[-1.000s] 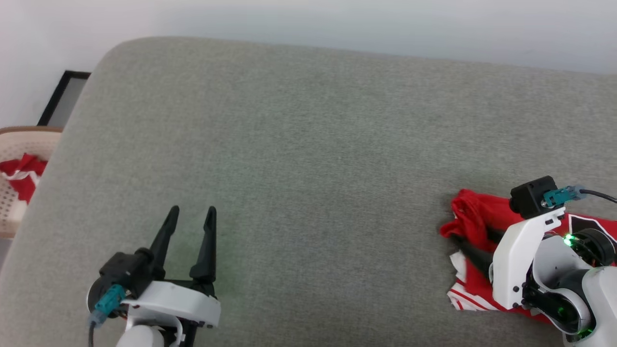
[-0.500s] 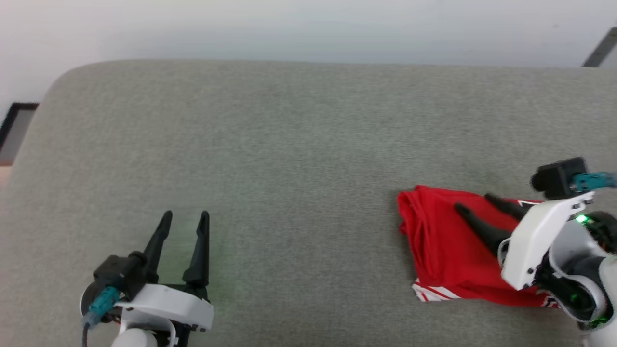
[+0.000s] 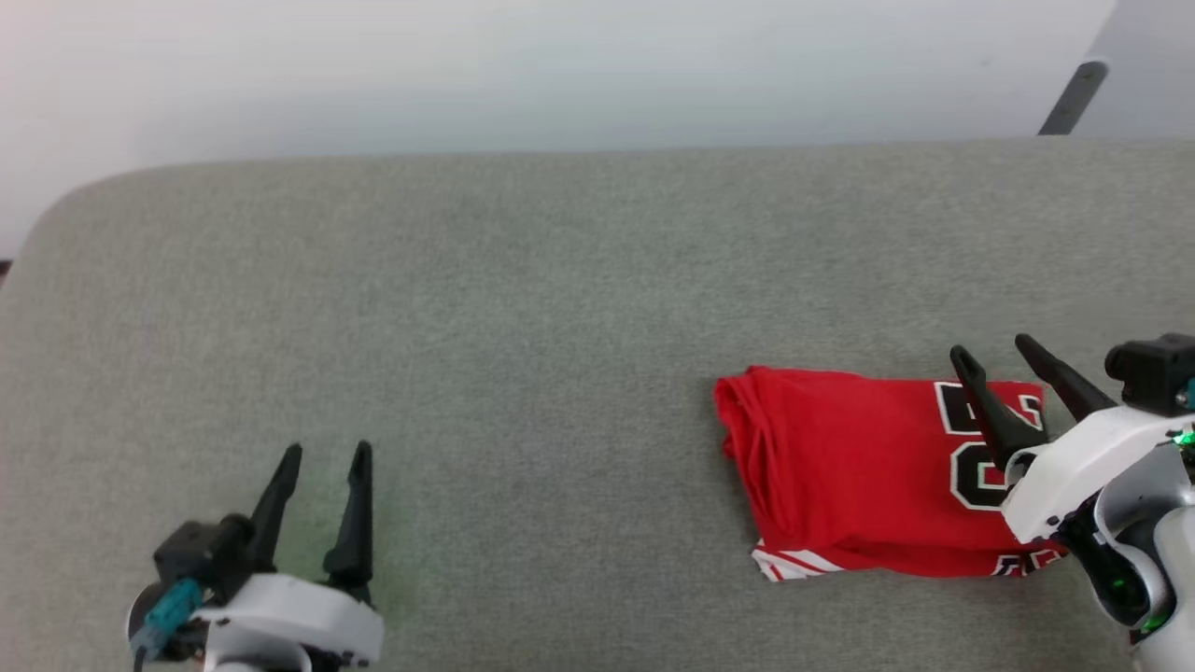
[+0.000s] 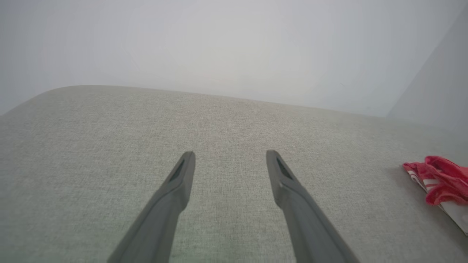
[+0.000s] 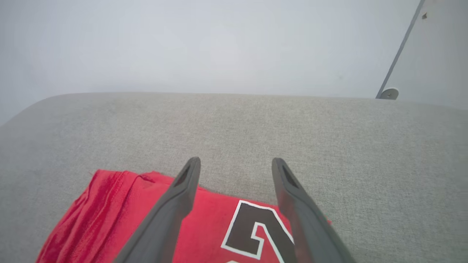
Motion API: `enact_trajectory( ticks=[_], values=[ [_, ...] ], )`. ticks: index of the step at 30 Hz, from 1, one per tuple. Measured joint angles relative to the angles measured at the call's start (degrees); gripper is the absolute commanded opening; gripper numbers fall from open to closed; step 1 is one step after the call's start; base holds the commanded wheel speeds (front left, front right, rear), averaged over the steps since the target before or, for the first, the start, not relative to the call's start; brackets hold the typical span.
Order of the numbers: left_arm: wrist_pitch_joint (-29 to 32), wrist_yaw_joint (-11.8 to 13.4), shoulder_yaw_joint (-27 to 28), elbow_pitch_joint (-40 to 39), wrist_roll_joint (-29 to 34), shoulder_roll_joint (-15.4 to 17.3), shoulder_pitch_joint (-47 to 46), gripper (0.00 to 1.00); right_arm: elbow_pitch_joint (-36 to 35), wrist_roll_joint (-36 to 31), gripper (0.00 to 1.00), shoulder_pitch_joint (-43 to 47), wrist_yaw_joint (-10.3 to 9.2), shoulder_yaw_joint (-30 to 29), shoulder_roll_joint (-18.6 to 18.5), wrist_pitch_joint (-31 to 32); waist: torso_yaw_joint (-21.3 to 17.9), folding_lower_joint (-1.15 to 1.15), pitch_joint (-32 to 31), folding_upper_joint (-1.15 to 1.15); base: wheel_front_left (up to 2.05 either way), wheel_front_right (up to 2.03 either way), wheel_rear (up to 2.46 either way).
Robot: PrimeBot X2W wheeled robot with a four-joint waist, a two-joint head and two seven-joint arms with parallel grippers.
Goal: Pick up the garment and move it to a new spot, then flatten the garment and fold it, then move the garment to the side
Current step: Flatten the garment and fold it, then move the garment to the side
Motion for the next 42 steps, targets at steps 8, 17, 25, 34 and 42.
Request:
enact_trajectory(
  ticks=[8,17,25,34,42],
  values=[
    [0.0,0.0,0.9,-2.5,2.6,0.3,4.7,1.00,1.0,0.2,1.00,1.5,0.00,0.1,1.4,-10.2,-1.5,0.00,-3.0,0.00,0.00,0.00,0.00],
    [0.0,0.0,1.3,-5.4,2.7,-0.4,8.5,1.00,-1.7,-2.3,1.00,9.2,0.00,-4.7,1.2,-15.2,-0.6,0.00,-6.6,0.00,0.00,0.00,0.00],
    [0.0,0.0,0.5,-8.0,2.5,-0.1,11.3,1.00,-7.6,-4.7,1.00,16.1,0.01,-9.3,1.8,-14.5,0.8,-0.01,-8.6,0.00,0.00,0.00,0.00],
    [0.0,0.0,2.1,-12.8,3.1,0.1,16.2,1.00,-16.3,-6.7,1.00,23.1,0.01,-13.5,2.7,-11.2,1.4,0.00,-8.8,0.00,0.00,0.00,0.00],
    [0.0,0.0,2.5,-13.5,3.1,-0.5,16.7,1.00,-19.8,-7.7,1.00,25.3,0.00,-16.1,4.8,-10.0,1.7,0.00,-8.6,0.00,0.00,0.00,0.00]
  ],
)
